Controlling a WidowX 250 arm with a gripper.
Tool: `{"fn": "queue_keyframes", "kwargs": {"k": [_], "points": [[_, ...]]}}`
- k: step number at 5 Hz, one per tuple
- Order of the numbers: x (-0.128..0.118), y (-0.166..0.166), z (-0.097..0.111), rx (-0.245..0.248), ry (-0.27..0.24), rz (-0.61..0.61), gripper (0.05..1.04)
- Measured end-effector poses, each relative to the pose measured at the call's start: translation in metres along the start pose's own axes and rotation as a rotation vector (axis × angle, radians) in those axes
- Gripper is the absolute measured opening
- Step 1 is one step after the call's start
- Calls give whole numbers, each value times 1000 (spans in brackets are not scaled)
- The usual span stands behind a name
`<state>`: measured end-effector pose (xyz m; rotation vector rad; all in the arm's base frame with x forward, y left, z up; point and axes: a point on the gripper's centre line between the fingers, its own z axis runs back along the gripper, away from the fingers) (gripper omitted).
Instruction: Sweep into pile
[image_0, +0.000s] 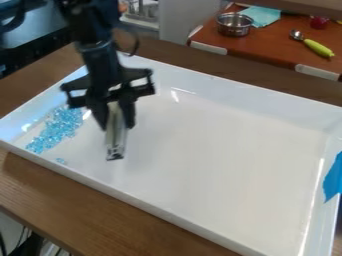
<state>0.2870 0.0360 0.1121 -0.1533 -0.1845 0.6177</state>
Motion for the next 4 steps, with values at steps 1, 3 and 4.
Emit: {"fn": "queue_keyframes", "kwargs": {"k": [1,3,4], "points": [[1,-41,9,20,33,-63,376],[-39,-111,-5,89,146,-154,376],[-59,-137,-29,112,102,-206,376]]}}
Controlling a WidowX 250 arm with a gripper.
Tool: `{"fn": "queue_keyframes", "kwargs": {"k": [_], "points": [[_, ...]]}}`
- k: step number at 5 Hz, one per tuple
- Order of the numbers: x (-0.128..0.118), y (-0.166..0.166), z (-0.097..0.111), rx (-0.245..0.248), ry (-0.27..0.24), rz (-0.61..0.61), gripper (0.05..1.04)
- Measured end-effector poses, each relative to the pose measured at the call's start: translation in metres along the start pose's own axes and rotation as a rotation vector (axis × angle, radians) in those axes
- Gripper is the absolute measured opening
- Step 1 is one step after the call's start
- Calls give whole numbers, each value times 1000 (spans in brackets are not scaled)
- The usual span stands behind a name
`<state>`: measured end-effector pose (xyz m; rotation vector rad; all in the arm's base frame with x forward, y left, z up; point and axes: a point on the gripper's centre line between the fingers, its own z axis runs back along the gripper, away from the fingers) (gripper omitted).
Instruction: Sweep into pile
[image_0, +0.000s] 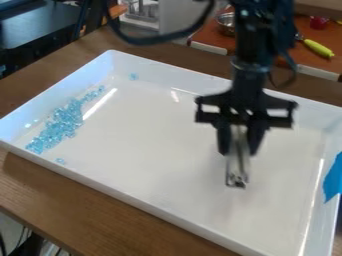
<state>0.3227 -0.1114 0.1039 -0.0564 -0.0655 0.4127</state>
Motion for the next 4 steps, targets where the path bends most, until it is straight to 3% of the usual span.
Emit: {"fn": "queue_keyframes", "kwargs": {"k": [1,2,3,4], "points": [[-4,-10,-16,8,-75,-12,443],[-3,-10,-24,10,-127,-93,761],[-11,-7,-24,35,-72,-224,993],[-7,-3,20,93,31,-174,1004]]}}
